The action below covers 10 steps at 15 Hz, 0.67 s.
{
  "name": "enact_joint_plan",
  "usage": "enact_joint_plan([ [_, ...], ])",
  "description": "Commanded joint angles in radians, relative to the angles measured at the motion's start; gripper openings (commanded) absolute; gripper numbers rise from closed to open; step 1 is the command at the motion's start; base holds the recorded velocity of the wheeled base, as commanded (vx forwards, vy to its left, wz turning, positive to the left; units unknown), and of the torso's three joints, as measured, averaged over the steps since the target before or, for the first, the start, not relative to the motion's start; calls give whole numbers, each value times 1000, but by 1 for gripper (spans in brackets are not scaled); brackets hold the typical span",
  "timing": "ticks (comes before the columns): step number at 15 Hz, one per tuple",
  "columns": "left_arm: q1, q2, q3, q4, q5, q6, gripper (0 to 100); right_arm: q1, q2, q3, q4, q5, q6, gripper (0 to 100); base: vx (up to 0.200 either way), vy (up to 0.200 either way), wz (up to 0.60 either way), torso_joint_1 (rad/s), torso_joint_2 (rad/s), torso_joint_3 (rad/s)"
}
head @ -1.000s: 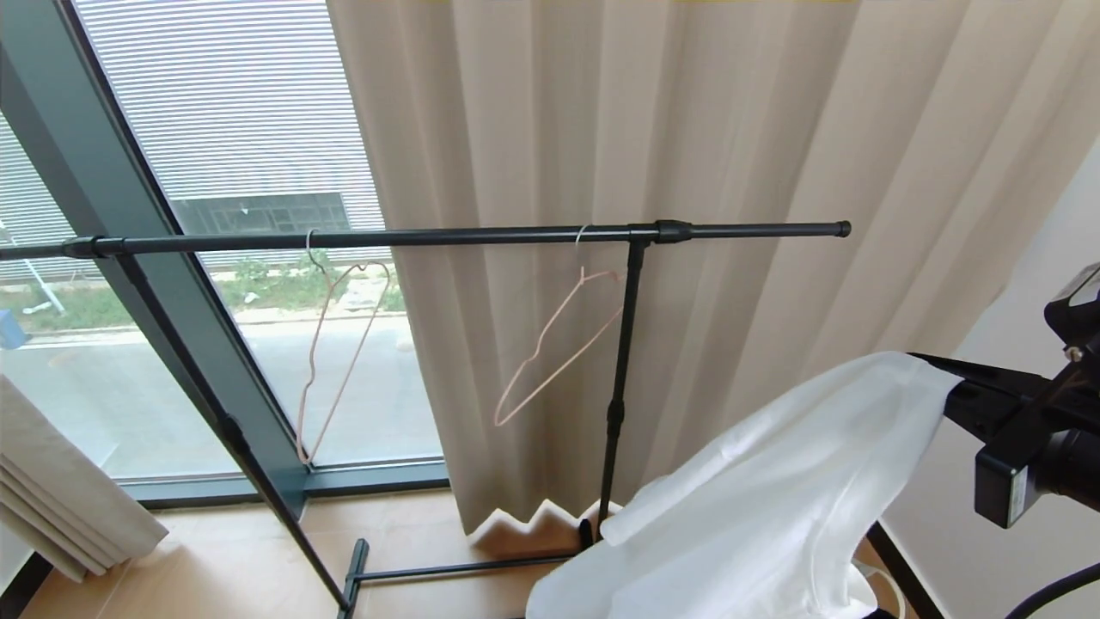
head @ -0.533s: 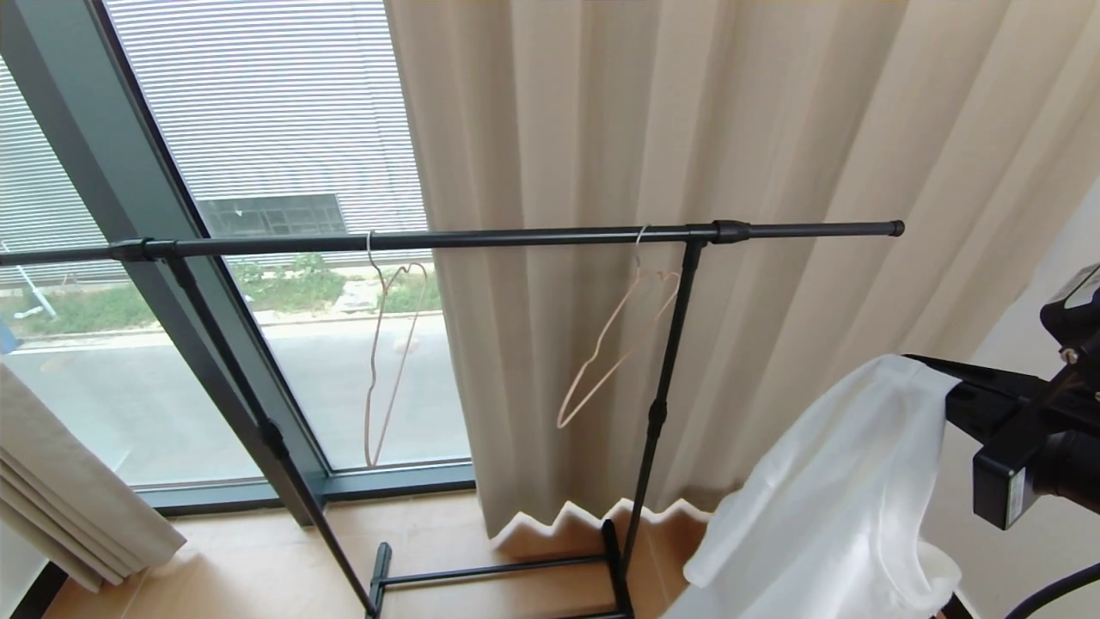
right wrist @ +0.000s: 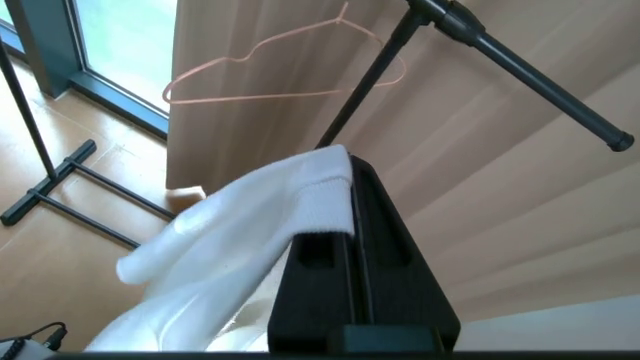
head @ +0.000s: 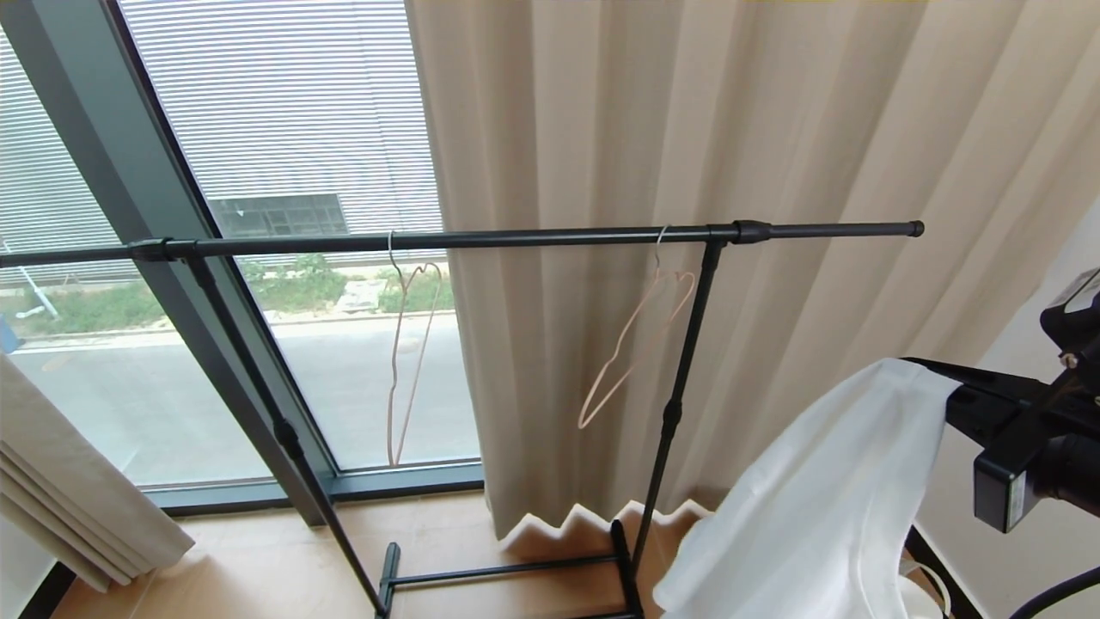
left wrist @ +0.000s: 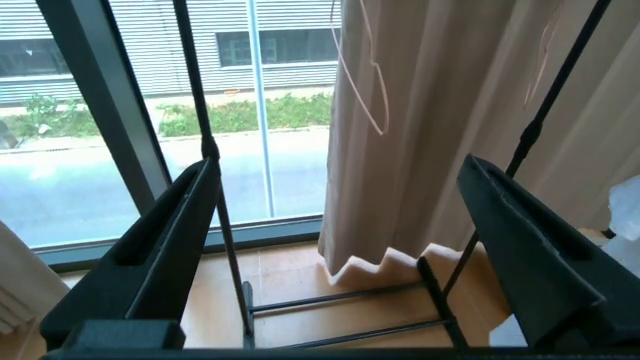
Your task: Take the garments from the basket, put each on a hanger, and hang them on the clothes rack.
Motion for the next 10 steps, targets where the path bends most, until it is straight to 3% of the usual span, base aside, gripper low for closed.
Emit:
enact_joint_plan([
  [1, 0, 0, 0, 0, 0, 0, 100, 1, -8, 7, 0, 2, 1, 0, 0, 0, 0, 0, 0, 0],
  [4, 22, 57, 0, 35, 11, 70, 100, 44, 0, 8, -1, -4, -1, 0, 0, 0, 0, 0, 0, 0],
  [5, 60, 239, -58, 73, -4, 116, 100, 72, 69, -76, 14, -8, 36, 0, 0, 0, 0, 0, 0, 0],
  [7, 51, 555, -213, 43, -64, 35, 100, 107, 213, -271, 123, -11, 234, 0, 0, 0, 0, 0, 0, 0],
  [8, 12, 730, -324, 29, -75, -59, 100, 170, 277, -432, 322, -9, 396, 0, 0, 0, 0, 0, 0, 0],
  [10, -175, 940, -488, 29, -58, -221, 100, 249, 437, -740, 652, -4, 696, 0, 0, 0, 0, 0, 0, 0],
])
